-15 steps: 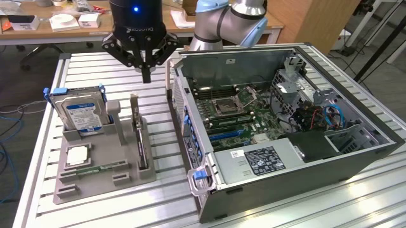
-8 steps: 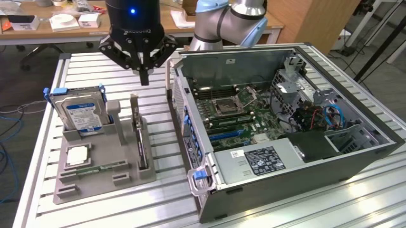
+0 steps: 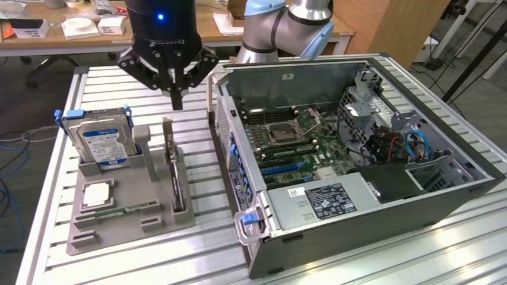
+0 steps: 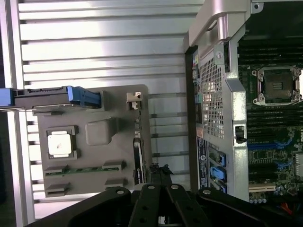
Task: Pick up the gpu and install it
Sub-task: 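Reach for the gpu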
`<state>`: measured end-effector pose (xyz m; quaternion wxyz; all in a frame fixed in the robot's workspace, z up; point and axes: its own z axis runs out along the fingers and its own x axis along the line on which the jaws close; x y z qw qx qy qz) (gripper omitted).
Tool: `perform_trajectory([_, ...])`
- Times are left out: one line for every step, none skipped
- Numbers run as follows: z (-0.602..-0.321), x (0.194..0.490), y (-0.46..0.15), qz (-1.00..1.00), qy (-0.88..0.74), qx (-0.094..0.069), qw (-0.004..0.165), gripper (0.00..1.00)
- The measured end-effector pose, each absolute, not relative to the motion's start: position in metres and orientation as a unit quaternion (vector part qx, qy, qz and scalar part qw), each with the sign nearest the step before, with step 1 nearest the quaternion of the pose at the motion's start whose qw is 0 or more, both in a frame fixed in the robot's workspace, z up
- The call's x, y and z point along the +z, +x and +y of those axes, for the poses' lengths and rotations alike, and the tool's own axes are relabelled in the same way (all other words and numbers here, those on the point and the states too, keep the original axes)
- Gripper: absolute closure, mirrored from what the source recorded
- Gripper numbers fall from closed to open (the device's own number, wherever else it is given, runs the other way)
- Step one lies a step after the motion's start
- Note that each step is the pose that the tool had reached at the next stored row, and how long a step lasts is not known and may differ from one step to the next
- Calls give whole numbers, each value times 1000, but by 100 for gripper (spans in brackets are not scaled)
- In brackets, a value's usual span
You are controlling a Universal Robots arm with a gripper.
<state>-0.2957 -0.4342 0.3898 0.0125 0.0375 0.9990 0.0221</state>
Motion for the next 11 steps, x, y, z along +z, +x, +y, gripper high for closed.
perform_trajectory([-435,390,-297,999,37,22,12,89])
perform_trajectory([-436,390,-298,999,37,22,12,89])
perform_trajectory([-436,390,-298,999,37,22,12,89])
perform_trajectory([-437,390,-299,999,37,22,12,89])
perform_trajectory([-438,390,-300,999,37,22,13,89])
perform_trajectory([-438,390,-301,999,37,22,12,89])
perform_trajectory([-439,390,-303,999,37,22,12,89])
perform_trajectory([-440,390,-304,999,37,22,12,89])
perform_trajectory([-440,390,-305,999,37,22,12,89])
perform_trajectory([-441,390,-306,999,37,22,12,89])
perform_trajectory([-441,390,-307,999,37,22,13,89])
